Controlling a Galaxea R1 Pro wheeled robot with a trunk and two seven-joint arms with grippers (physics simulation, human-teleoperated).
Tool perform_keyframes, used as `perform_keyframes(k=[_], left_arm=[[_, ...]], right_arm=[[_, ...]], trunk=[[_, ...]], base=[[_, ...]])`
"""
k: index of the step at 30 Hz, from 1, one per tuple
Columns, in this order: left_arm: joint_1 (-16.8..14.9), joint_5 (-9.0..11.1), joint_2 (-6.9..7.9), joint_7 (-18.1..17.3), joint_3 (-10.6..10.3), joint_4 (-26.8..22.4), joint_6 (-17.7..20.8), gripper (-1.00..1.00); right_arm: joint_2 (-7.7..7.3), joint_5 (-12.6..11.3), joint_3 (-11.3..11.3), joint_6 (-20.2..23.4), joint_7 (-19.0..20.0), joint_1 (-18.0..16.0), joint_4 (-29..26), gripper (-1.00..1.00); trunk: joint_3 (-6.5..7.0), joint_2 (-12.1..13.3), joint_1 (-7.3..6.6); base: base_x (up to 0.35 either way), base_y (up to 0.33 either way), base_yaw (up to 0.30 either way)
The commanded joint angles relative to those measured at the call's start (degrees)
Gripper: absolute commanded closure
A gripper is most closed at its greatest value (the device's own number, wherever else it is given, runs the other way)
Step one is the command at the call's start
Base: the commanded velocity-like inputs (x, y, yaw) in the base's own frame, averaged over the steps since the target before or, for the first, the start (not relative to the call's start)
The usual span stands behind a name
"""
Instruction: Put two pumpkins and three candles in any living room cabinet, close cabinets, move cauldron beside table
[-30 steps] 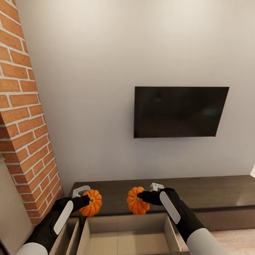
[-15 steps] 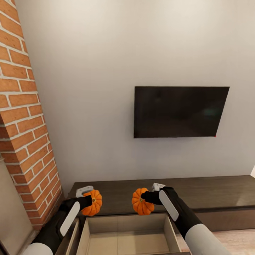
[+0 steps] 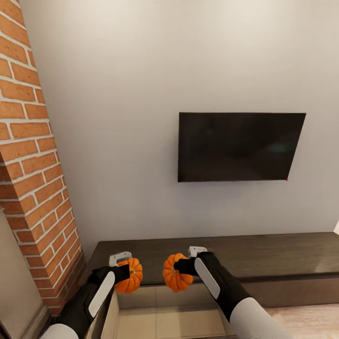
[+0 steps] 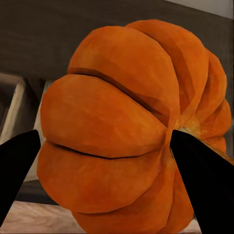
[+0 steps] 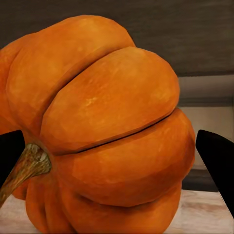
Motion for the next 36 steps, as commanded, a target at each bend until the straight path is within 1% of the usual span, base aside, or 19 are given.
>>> perform_keyframes(k=[1, 3, 5, 7, 10, 21, 36], left_arm=[[0.0, 0.0, -0.21, 0.6, -0.2, 0.0, 0.2, 1.00], [-0.1, 0.0, -0.62, 1.5, -0.4, 0.2, 0.3, 1.00], [-0.1, 0.0, -1.10, 3.3, -0.5, 0.8, 0.3, 1.00], [-0.1, 0.0, -1.67, 5.0, -0.6, 1.5, 0.3, 1.00], [-0.1, 0.0, -2.16, 6.0, -0.7, 1.9, 0.6, 1.00], [-0.1, 0.0, -3.13, 6.3, -1.0, 2.0, 1.1, 1.00], [-0.1, 0.0, -3.23, 6.2, -1.4, 2.0, 1.2, 1.00]], right_arm=[[0.09, -0.3, 0.2, 0.1, -0.5, -0.1, 0.0, 1.00], [0.18, -0.3, 1.4, 0.0, -0.5, -0.1, 0.2, 1.00], [0.26, -0.3, 3.3, 0.0, -0.5, -0.1, 0.3, 1.00], [0.30, -0.3, 4.7, -0.1, -0.6, -0.1, 0.5, 1.00], [0.33, -0.3, 5.5, 0.0, -0.5, -0.1, 0.9, 1.00], [0.33, -0.3, 5.8, 0.3, -0.6, -0.3, 0.9, 1.00], [0.24, -0.3, 5.7, 0.0, -0.5, -0.5, 0.2, 1.00]], trunk=[[-0.26, -0.5, 0.23], [-0.62, -1.3, 0.67], [-0.98, -2.1, 1.11], [-1.34, -2.9, 1.55], [-1.88, -4.1, 2.21], [-3.85, -8.5, 4.63], [-6.54, -14.5, 7.92]], base=[[0.000, 0.000, 0.000], [0.000, 0.000, 0.000], [0.000, 0.000, 0.000], [0.000, 0.000, 0.000], [0.000, 0.000, 0.000], [0.000, 0.000, 0.000], [0.000, 0.000, 0.000]])
